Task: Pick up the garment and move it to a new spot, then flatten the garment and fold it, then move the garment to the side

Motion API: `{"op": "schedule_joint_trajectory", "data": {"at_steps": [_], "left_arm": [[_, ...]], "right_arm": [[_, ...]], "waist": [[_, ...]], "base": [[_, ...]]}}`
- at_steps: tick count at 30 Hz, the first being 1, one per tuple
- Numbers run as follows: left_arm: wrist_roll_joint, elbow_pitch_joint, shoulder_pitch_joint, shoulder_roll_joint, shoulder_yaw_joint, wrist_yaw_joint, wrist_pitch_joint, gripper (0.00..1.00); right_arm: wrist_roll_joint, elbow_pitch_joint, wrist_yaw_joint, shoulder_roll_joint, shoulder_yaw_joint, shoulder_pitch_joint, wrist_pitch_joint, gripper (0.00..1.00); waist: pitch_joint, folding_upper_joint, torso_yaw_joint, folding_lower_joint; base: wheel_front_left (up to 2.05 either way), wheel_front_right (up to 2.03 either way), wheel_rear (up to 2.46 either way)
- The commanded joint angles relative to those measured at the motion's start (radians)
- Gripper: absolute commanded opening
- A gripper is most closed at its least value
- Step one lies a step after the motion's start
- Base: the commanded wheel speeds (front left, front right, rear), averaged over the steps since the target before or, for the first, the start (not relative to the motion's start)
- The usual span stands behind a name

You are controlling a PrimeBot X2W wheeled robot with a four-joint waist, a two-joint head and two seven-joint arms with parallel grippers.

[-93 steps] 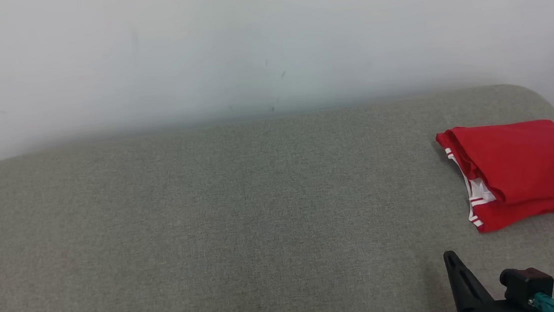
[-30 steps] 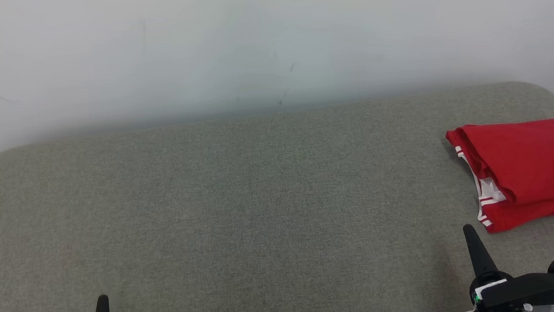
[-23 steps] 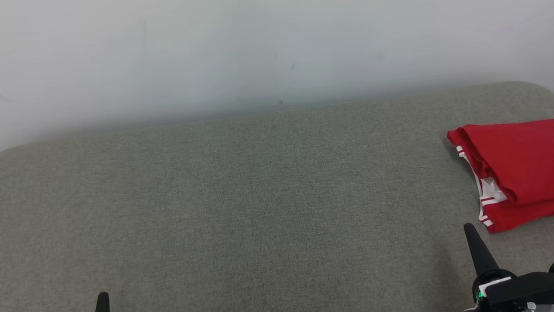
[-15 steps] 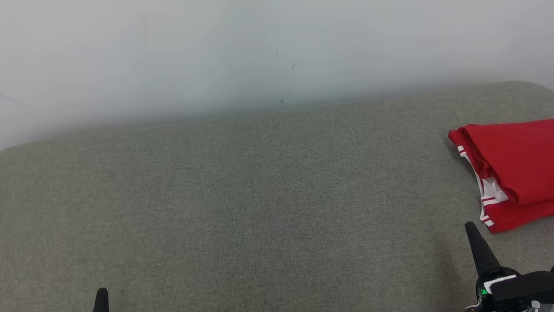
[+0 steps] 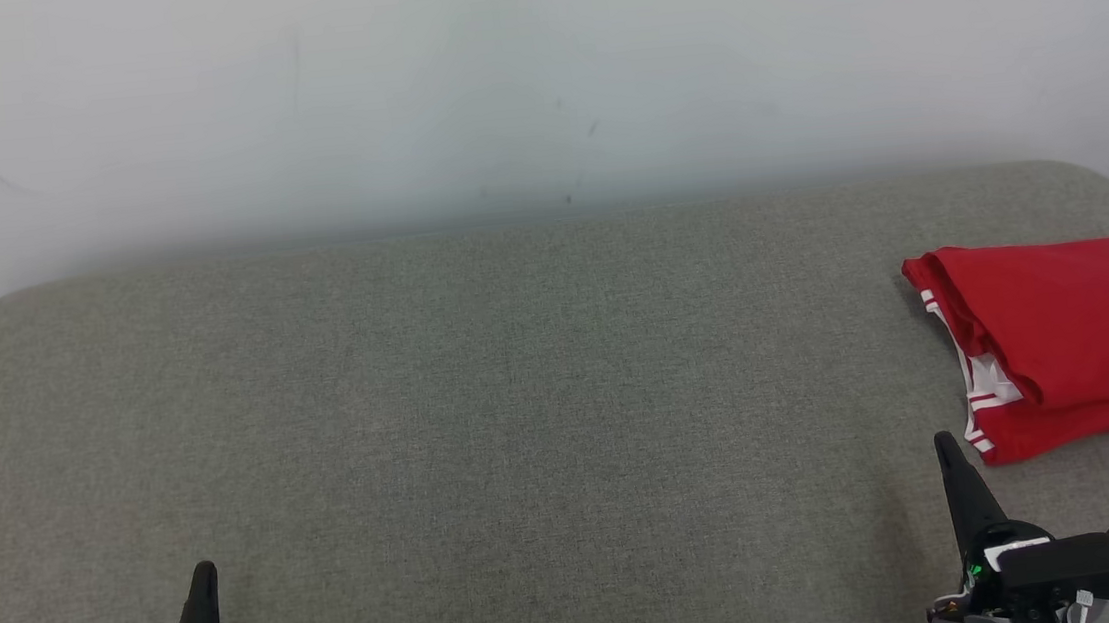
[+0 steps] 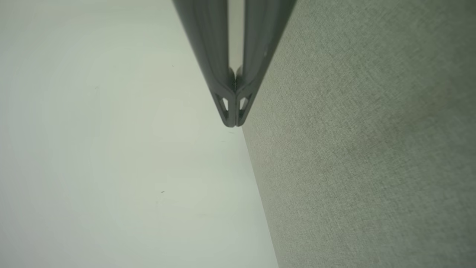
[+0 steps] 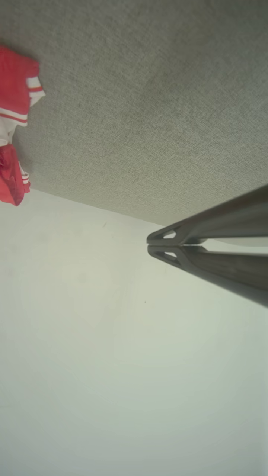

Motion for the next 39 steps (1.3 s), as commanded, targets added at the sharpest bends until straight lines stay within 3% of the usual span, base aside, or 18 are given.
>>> {"op": "schedule_joint_trajectory", "data": {"at_steps": [1,25,39], "left_arm": [[-0.02,-0.002,-0.023,0.005,0.004,-0.006,0.007,0.0],[-0.175,0.018,-0.055,0.005,0.021,-0.008,0.061,0.0],[-0.179,0.019,-0.056,0.005,0.021,-0.008,0.062,0.0]], "right_arm": [[0.02,-0.008,0.001,-0.001,-0.003,-0.008,0.005,0.0],[0.196,-0.013,0.001,-0.001,-0.011,-0.019,0.024,0.0],[0.201,-0.013,0.001,-0.001,-0.011,-0.018,0.023,0.0]], "waist": [[0.0,-0.0001,0.0,0.0],[0.007,-0.0001,0.009,0.0],[0.007,-0.0001,0.009,0.0]], "base": [[0.0,0.0,0.0],[0.0,0.0,0.0],[0.0,0.0,0.0]]}}
